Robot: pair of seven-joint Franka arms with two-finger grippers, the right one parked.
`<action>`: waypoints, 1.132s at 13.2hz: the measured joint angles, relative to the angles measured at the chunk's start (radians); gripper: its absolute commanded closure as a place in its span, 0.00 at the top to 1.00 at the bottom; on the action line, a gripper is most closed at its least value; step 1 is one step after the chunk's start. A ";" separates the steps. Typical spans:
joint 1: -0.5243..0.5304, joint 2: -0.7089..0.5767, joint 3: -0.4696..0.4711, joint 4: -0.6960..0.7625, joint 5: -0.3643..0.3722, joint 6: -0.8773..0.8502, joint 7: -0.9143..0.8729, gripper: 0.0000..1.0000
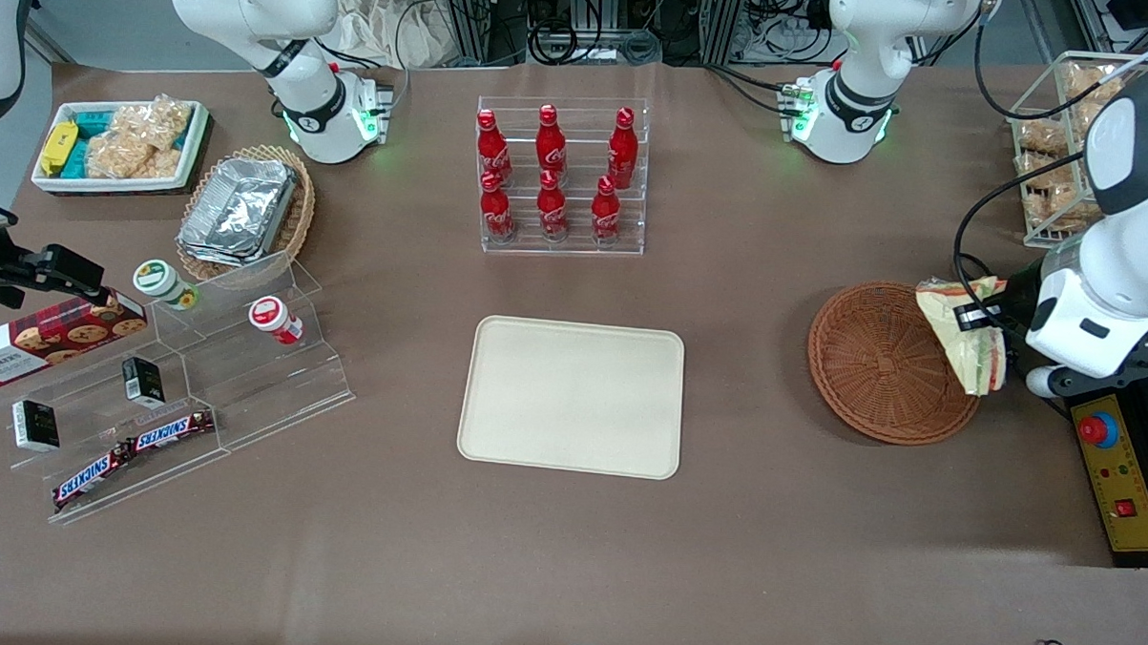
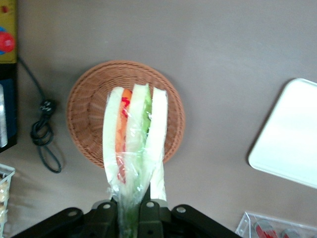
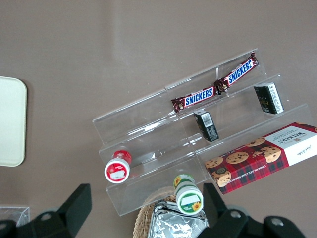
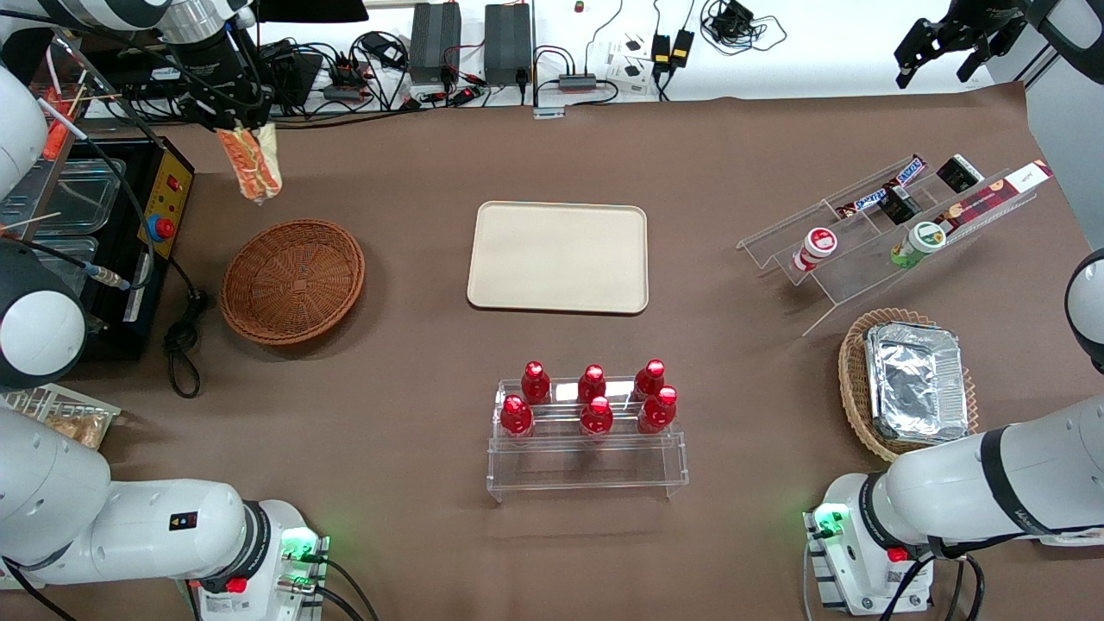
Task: Place sandwich from basket to tray
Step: 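Close the left gripper on the sandwich and lift it from the basket, then carry the sandwich with the left gripper over the cream tray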
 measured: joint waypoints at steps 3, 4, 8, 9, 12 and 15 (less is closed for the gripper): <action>-0.007 0.045 -0.120 0.000 -0.005 0.067 0.013 0.00; -0.019 0.068 -0.154 0.000 -0.003 0.111 0.012 0.00; -0.149 0.205 -0.178 -0.003 0.012 0.306 0.006 0.00; -0.180 0.247 -0.179 -0.004 0.022 0.354 -0.003 0.00; -0.262 0.374 -0.179 -0.003 0.092 0.499 -0.085 0.00; -0.310 0.458 -0.179 -0.001 0.137 0.578 -0.135 0.00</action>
